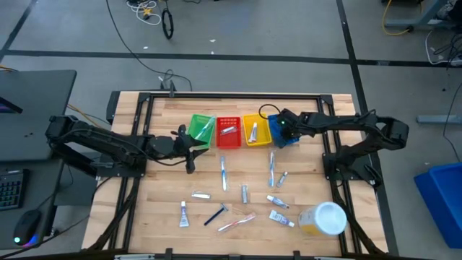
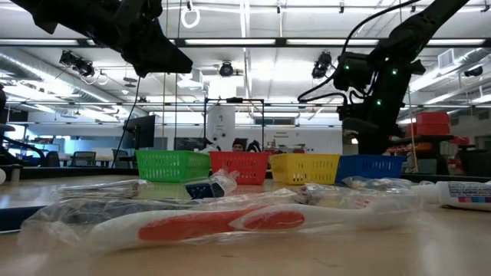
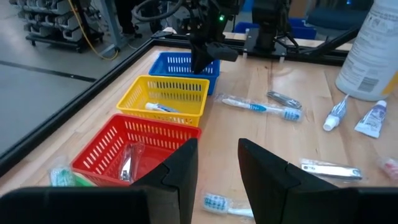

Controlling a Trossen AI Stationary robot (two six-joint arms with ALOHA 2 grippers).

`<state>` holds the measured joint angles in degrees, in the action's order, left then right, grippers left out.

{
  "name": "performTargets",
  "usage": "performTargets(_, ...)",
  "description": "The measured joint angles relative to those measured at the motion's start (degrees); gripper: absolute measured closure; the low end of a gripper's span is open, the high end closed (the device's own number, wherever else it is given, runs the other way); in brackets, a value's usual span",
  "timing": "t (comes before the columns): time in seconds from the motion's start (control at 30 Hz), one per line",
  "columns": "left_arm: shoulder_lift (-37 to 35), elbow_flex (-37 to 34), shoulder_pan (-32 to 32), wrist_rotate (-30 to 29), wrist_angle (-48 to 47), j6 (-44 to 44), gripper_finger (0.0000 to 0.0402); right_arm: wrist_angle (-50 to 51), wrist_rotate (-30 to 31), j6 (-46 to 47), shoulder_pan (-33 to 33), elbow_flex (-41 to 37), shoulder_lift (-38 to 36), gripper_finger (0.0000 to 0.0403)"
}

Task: Pick & Place Travel size toiletries
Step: Put the blue razor into the blue bin, then put the light blue toothbrush into the green bin

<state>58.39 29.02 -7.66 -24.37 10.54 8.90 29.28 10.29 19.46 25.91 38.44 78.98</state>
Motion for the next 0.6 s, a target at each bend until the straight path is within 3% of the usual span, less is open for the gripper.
performTargets(0.23, 0.00, -0.02, 0.00, 4.48, 0.02, 0.69, 0.0279, 2.15, 1.52, -5.66, 0.00, 5.24, 0.00, 0.0260)
performTargets(0.4, 0.00, -0.04, 0.00, 6.84, -0.02, 8.09, 0.0279, 2.31, 1.62, -7.99, -1.47, 10.71, -0.02, 0.0227)
performTargets(0.6, 0.93, -0.05, -0.02, 10.46, 0.04, 9.80, 0.0279, -5.91, -0.53, -13.72, -5.64, 11.80, -0.04, 0.0192)
